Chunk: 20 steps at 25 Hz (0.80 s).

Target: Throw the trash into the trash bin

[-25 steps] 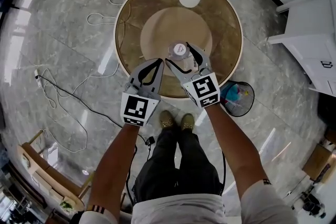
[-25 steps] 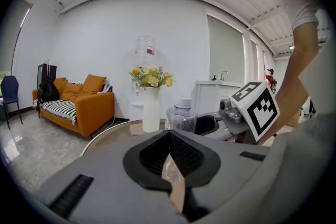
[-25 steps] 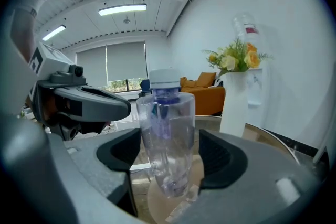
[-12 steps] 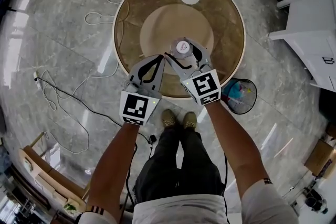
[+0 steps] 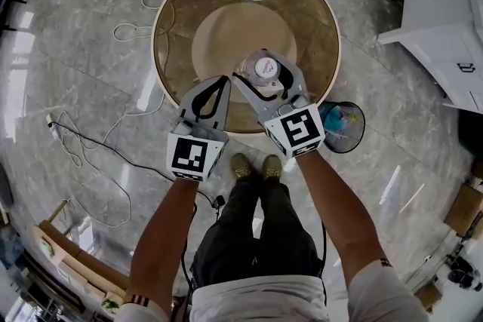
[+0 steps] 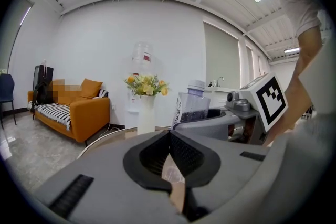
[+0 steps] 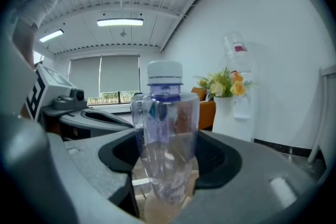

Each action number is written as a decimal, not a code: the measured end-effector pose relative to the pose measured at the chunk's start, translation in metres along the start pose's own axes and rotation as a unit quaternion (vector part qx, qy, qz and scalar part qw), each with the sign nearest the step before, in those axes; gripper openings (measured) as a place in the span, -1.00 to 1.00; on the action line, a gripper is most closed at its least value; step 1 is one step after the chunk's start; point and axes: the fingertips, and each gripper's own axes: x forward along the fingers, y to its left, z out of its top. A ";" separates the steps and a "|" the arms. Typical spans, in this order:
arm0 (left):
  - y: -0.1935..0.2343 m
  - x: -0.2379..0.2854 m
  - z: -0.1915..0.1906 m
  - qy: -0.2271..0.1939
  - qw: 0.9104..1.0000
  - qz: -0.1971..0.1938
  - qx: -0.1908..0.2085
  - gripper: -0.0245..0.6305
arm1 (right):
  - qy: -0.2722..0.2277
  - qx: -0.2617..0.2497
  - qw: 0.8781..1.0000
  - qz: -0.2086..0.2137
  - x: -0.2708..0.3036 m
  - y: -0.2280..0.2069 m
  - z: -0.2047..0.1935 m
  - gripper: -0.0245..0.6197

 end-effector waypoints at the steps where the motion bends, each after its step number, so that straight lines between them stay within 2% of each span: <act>1: -0.006 0.000 0.002 0.000 1.000 -0.004 -0.003 -0.93 | -0.005 0.000 1.000 -0.006 -0.007 -0.002 0.005 0.01; 9: -0.065 0.015 0.017 -0.006 0.998 -0.055 0.002 -0.93 | -0.019 0.011 0.998 -0.061 -0.073 -0.030 0.016 0.01; 20: -0.186 0.047 0.031 -0.007 0.991 -0.133 0.013 -0.93 | -0.023 0.024 0.988 -0.152 -0.199 -0.091 0.008 0.01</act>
